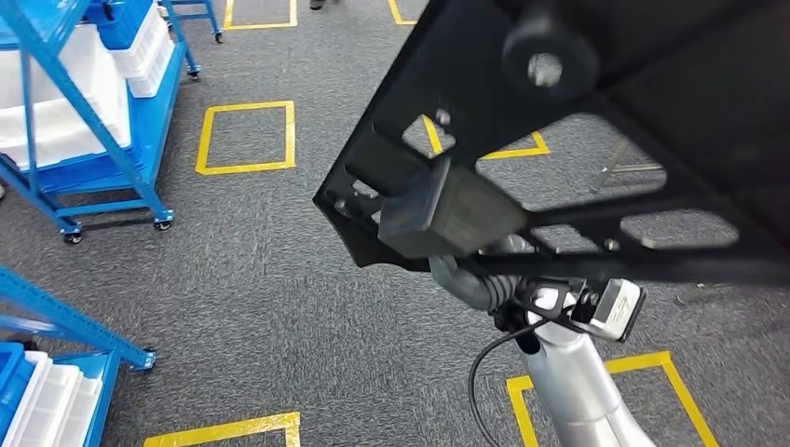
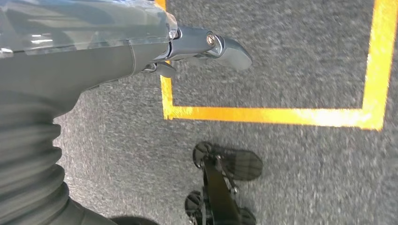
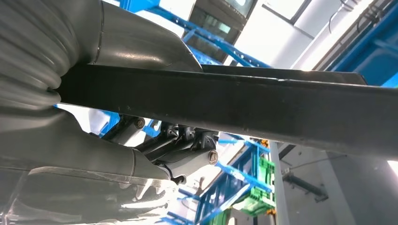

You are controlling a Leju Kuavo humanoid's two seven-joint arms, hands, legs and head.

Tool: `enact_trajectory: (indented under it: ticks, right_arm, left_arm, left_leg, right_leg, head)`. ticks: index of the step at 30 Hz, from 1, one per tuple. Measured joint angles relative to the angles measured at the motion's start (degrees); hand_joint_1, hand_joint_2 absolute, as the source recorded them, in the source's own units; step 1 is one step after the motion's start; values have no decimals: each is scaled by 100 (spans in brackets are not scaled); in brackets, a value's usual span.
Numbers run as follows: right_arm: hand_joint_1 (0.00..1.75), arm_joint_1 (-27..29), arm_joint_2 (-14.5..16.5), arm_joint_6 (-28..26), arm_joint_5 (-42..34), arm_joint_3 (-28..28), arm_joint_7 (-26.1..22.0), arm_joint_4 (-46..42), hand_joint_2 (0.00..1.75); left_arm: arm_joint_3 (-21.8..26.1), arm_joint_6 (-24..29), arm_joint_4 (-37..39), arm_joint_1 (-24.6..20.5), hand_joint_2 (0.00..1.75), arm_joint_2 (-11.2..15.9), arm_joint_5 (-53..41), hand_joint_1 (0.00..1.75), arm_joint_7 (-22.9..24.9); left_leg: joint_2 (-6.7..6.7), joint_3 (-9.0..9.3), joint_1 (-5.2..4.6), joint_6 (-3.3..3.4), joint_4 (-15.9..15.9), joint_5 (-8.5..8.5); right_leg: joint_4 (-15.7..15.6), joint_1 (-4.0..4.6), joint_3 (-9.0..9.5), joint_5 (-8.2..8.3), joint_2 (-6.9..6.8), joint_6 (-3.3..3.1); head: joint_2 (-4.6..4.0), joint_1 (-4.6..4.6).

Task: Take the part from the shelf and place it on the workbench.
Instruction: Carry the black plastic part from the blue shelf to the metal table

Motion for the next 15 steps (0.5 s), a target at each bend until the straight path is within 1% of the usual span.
enact_trajectory:
  ticks: [1,2,3,4,5,6,7,8,9,10,11,12,13,14,15]
  right_arm:
    - [175,-125,1,26,-63,0,38,54,175]
    - [175,-255,3,50,-115,1,69,98,175]
    - [175,-385,12,68,-152,3,98,141,175]
    - [175,-497,25,73,-174,8,126,184,175]
    - [175,-588,38,72,-184,15,152,229,175]
    - [175,-663,49,68,-189,21,182,276,175]
    - [175,-712,55,59,-191,27,211,319,175]
    - [175,-758,58,52,-195,33,233,358,175]
    - [175,-801,66,47,-200,44,248,395,175]
    - [175,-835,80,45,-205,59,257,432,175]
    - [175,-864,92,45,-209,78,263,468,175]
    - [175,-877,103,46,-210,100,269,507,175]
    - [175,-878,109,44,-211,116,276,544,175]
    - [175,-874,108,36,-216,126,281,577,175]
    - [175,-870,108,23,-230,133,283,607,175]
  left_arm:
    - [1,3,0,-11,175,-29,14,0,-4]
    - [1,6,0,-20,175,-57,25,0,-10]
    - [2,7,0,-27,175,-86,29,0,-16]
    - [2,3,0,-31,175,-113,31,0,-21]
    - [2,-5,0,-31,175,-140,28,0,-22]
    - [2,-15,0,-33,175,-163,25,0,-22]
    - [2,-26,0,-35,175,-179,21,0,-21]
    - [2,-34,0,-34,175,-198,19,0,-20]
    - [3,-39,0,-31,175,-210,21,0,-20]
    - [4,-41,0,-20,175,-219,24,0,-19]
    - [5,-42,0,-3,175,-227,27,0,-19]
    - [6,-42,0,16,175,-230,31,0,-16]
    - [9,-36,0,37,175,-230,42,0,-13]
    - [13,-26,0,54,175,-230,57,0,-9]
    - [19,-11,0,64,175,-230,80,0,-3]
  left_leg:
    - [54,18,-5,-6,0,-11]
    - [105,37,-12,-16,-2,-24]
    - [154,53,-23,-33,-4,-38]
    - [205,65,-30,-56,-7,-51]
    - [258,75,-36,-81,-17,-62]
    - [318,93,-42,-109,-30,-71]
    - [358,112,-41,-137,-36,-88]
    - [311,115,-39,-160,6,-132]
    - [199,66,-33,-182,149,-222]
    - [43,-56,-21,-199,420,-365]
    - [-112,-244,-11,-213,801,-535]
    - [-197,-461,-2,-229,1201,-683]
    - [-234,-644,2,-244,1498,-749]
    - [-247,-742,7,-256,1599,-701]
    - [-258,-730,15,-265,1467,-538]
  right_leg:
    - [-395,14,201,212,-57,-32]
    - [-837,50,431,374,-195,-80]
    - [-1206,92,615,488,-315,-131]
    - [-1431,134,723,533,-401,-174]
    - [-1516,167,754,521,-433,-207]
    - [-1539,176,751,529,-361,-228]
    - [-1575,154,773,547,-292,-248]
    - [-1622,131,805,566,-228,-274]
    - [-1669,107,839,589,-166,-300]
    - [-1700,86,869,605,-105,-322]
    - [-1709,89,878,606,-37,-341]
    - [-1704,90,879,603,38,-351]
    - [-1696,90,880,597,122,-354]
    - [-1685,89,883,590,208,-351]
    - [-1669,85,887,580,292,-340]
  head:
    - [0,0]
    - [0,0]
    - [0,0]
    - [0,0]
    - [0,0]
    - [0,0]
    - [0,0]
    - [0,0]
    - [0,-1]
    - [0,-1]
    - [0,-1]
    - [0,-2]
    - [0,-2]
    - [0,-2]
    - [0,-2]
